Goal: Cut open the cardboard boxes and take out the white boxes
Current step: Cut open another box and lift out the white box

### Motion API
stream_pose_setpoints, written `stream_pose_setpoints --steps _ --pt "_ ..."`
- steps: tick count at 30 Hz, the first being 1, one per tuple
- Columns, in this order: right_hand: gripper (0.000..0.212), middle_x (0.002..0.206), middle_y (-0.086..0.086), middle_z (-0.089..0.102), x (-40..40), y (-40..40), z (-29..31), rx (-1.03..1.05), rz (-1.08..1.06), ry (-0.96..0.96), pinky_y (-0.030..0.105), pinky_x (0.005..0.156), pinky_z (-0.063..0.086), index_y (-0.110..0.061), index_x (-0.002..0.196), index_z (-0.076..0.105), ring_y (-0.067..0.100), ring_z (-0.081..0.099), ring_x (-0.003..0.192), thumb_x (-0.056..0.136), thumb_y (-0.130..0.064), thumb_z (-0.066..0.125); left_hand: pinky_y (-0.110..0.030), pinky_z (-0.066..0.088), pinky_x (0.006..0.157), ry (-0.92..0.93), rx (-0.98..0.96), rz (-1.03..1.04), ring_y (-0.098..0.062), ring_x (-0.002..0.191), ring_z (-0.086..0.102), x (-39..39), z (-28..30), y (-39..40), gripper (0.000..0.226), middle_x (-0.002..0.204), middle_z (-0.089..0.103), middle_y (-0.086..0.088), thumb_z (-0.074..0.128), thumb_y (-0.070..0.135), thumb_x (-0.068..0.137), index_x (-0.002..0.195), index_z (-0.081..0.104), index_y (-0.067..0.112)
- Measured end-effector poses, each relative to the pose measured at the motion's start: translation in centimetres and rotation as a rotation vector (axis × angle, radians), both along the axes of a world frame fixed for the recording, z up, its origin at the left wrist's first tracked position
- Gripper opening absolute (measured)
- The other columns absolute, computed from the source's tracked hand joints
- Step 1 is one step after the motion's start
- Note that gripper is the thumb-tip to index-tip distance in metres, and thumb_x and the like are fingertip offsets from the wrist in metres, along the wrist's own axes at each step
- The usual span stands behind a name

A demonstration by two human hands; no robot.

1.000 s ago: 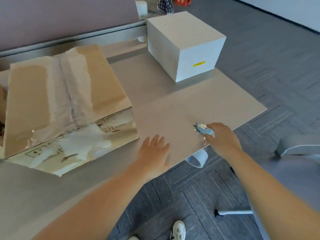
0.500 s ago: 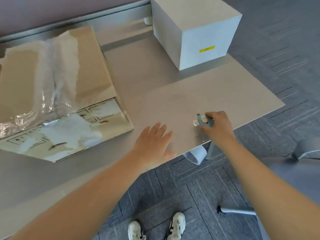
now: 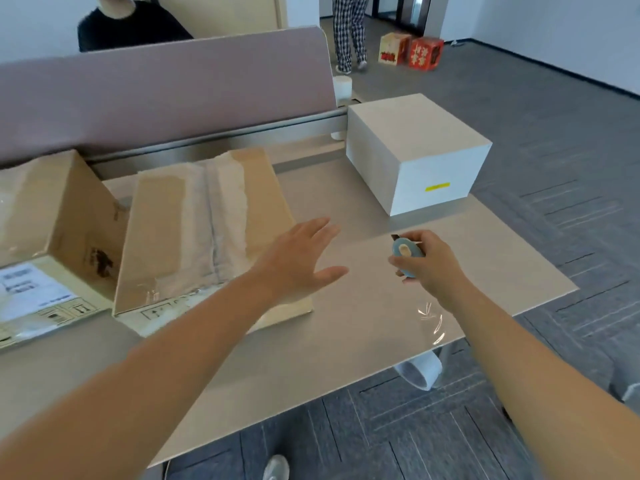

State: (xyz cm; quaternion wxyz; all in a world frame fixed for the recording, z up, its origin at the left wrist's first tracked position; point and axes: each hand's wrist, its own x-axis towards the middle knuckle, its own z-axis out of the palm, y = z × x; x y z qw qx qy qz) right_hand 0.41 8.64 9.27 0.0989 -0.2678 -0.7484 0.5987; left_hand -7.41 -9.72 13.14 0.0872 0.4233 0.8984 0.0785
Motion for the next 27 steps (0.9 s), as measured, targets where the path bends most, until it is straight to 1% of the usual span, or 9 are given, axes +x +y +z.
stream_pose_setpoints --steps 2,4,7,9,12,15,19,23,27 --pt "0.018 0.093 0.012 0.054 -1.4 -1.1 0.3 -0.014 -0.009 0.020 0.012 0.042 0.046 -0.013 0.100 0.051 0.016 0.056 0.058 0.086 -0.004 0.058 -0.025 0.011 0.112 -0.004 -0.051 -0.005 -0.013 0.142 0.010 -2.0 0.2 -1.4 0.070 0.157 0.006 0.003 0.046 0.046 0.092 0.148 0.013 0.020" --pt "0.015 0.092 0.010 0.054 -2.7 -2.2 0.5 -0.030 -0.030 0.026 0.013 0.043 0.047 -0.012 0.101 0.052 0.017 0.057 0.058 0.088 -0.006 0.054 -0.026 0.009 0.113 0.002 -0.122 -0.036 -0.014 0.143 0.007 -4.1 0.2 -2.7 0.074 0.157 0.003 0.003 0.047 0.050 0.090 0.148 0.011 0.022" --pt "0.013 0.079 0.003 0.055 -4.3 -3.5 0.3 -0.010 -0.061 0.023 0.013 0.045 0.047 -0.010 0.100 0.053 0.016 0.058 0.058 0.088 -0.005 0.053 -0.033 -0.001 0.115 0.003 -0.269 -0.119 -0.016 0.144 -0.006 -6.9 -0.2 -3.9 0.079 0.157 -0.006 0.003 0.045 0.058 0.087 0.148 0.004 0.030" --pt "0.010 0.075 -0.001 0.054 -5.0 -4.2 0.3 -0.014 -0.103 0.037 0.013 0.045 0.046 -0.010 0.097 0.053 0.016 0.058 0.057 0.089 -0.005 0.053 -0.038 -0.007 0.115 -0.020 -0.311 -0.150 -0.018 0.144 -0.011 -8.1 -1.0 -4.2 0.079 0.157 -0.012 0.003 0.042 0.062 0.086 0.147 -0.001 0.036" --pt "0.010 0.075 -0.001 0.055 -5.6 -4.8 -0.3 -0.027 -0.172 0.041 0.014 0.046 0.047 -0.012 0.096 0.054 0.014 0.058 0.055 0.089 -0.004 0.051 -0.041 -0.009 0.114 -0.021 -0.253 -0.191 -0.020 0.143 -0.014 -9.3 -2.4 -3.6 0.077 0.156 -0.015 0.001 0.036 0.063 0.087 0.147 -0.004 0.037" --pt "0.010 0.081 0.003 0.056 -5.4 -4.8 -1.1 -0.031 -0.222 0.022 0.015 0.047 0.049 -0.013 0.095 0.054 0.011 0.060 0.051 0.090 -0.005 0.052 -0.045 -0.005 0.115 -0.004 -0.211 -0.157 -0.022 0.143 -0.013 -9.8 -3.4 -1.8 0.074 0.157 -0.010 0.000 0.033 0.064 0.088 0.148 0.000 0.034" --pt "0.009 0.091 0.012 0.056 -4.8 -3.7 -1.7 -0.068 -0.308 0.000 0.015 0.046 0.050 -0.011 0.097 0.053 0.016 0.059 0.054 0.090 -0.005 0.052 -0.050 0.003 0.113 0.010 -0.170 -0.073 -0.026 0.143 -0.009 -10.5 -3.8 1.8 0.074 0.156 -0.005 -0.002 0.027 0.066 0.087 0.147 0.006 0.029" --pt "0.007 0.092 0.015 0.056 -4.5 -2.0 -2.3 -0.080 -0.351 -0.023 0.016 0.045 0.051 -0.009 0.095 0.052 0.018 0.059 0.056 0.090 -0.005 0.052 -0.054 0.002 0.113 0.003 -0.156 0.042 -0.030 0.143 -0.009 -11.0 -4.0 5.4 0.077 0.156 -0.009 -0.008 0.024 0.068 0.087 0.149 0.000 0.027" --pt "0.008 0.091 0.013 0.056 -4.7 -0.3 -2.6 -0.125 -0.383 -0.022 0.018 0.047 0.052 -0.009 0.097 0.052 0.021 0.058 0.059 0.090 -0.005 0.052 -0.055 -0.001 0.110 -0.045 -0.095 0.172 -0.031 0.143 -0.008 -10.8 -3.9 8.9 0.079 0.156 -0.007 -0.010 0.024 0.069 0.086 0.149 0.002 0.026"
